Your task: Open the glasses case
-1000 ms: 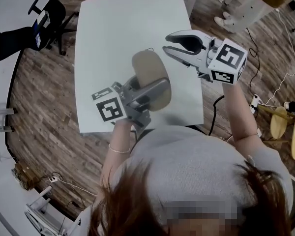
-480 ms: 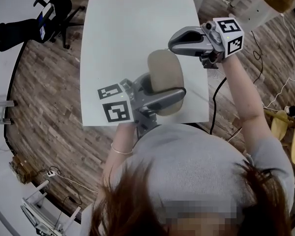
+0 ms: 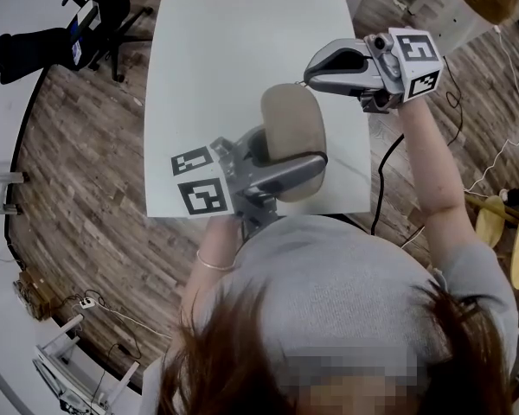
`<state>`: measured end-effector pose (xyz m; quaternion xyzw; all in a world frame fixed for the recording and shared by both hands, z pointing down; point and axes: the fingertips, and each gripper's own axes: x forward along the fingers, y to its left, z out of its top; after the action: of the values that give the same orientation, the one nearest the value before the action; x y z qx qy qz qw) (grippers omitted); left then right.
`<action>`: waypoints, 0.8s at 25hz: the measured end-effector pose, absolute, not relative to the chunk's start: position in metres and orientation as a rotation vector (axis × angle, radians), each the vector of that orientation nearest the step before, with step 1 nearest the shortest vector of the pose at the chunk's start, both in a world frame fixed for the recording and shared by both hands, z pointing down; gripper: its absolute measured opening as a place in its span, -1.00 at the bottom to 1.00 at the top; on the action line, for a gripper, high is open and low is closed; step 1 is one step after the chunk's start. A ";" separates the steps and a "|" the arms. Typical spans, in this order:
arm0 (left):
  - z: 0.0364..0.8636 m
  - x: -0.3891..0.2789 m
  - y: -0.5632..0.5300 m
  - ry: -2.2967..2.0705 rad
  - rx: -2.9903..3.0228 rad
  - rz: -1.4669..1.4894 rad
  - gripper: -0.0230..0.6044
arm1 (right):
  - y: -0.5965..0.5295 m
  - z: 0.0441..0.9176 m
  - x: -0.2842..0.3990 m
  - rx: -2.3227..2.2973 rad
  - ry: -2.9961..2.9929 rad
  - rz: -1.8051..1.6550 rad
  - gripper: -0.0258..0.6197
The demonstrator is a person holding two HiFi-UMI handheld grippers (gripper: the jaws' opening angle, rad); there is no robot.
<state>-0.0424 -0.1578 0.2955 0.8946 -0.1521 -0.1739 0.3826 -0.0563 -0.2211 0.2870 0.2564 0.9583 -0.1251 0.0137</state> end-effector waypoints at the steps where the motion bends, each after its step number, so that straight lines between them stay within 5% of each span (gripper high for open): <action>1: 0.297 -0.044 -0.158 -0.395 2.280 -0.443 0.33 | -0.220 0.288 -0.056 0.785 3.005 -0.363 -0.89; 20: 0.297 -0.063 -0.170 -0.445 2.188 -0.555 0.13 | -0.217 0.288 -0.047 0.599 3.137 -0.209 -0.90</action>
<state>-0.0631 -0.1696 0.2972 0.8681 -0.1768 -0.2202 0.4082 -0.0474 -0.2169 0.2879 0.1871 0.9797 -0.0653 -0.0293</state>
